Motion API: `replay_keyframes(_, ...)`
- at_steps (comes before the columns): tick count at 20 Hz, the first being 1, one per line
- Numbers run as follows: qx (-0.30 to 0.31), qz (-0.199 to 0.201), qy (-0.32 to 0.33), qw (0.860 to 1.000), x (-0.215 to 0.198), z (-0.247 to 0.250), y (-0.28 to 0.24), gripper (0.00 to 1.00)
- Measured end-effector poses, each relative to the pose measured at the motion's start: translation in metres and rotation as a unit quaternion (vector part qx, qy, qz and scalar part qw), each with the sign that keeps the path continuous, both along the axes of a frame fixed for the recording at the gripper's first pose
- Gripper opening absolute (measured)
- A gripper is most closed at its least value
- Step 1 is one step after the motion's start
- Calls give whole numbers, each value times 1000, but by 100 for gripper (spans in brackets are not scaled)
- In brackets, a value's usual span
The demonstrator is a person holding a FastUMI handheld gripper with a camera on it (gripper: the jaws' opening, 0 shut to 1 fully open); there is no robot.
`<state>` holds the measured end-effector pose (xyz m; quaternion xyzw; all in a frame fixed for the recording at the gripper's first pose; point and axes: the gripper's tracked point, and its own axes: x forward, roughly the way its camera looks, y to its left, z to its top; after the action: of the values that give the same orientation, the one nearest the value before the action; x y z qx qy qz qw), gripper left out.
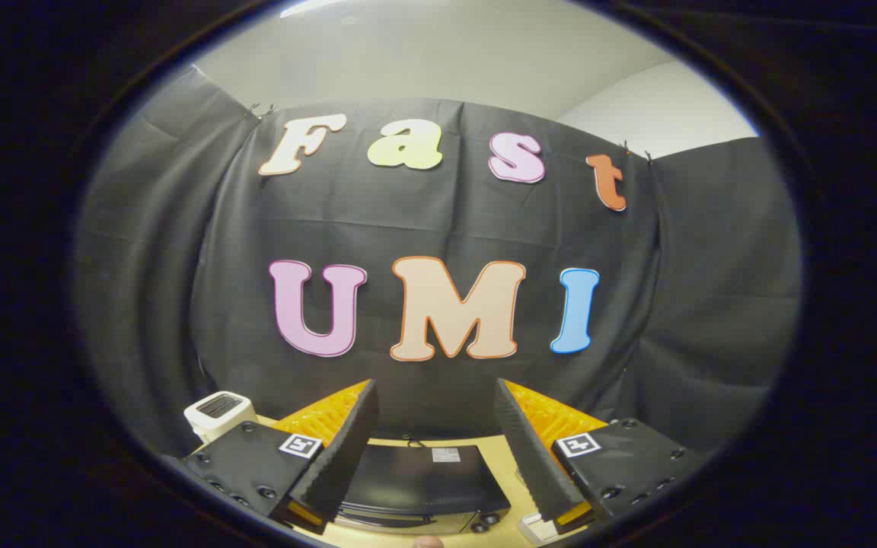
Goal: Open the toaster oven, put the food inside, and close the toaster oven door.
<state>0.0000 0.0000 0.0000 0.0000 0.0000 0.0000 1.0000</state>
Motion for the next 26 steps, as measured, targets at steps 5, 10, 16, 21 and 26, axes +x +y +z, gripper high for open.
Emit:
replay_keyframes(5,7,1,3,1000,-4,0,0,96)
replay_keyframes(10,11,-1,2,1000,-10,4,-1,96)
replay_keyframes(16,23,4,15,1000,-14,-10,7,96)
replay_keyframes(21,28,8,54,998,-12,-56,16,96)
replay_keyframes(26,34,11,92,995,-7,-104,25,96)
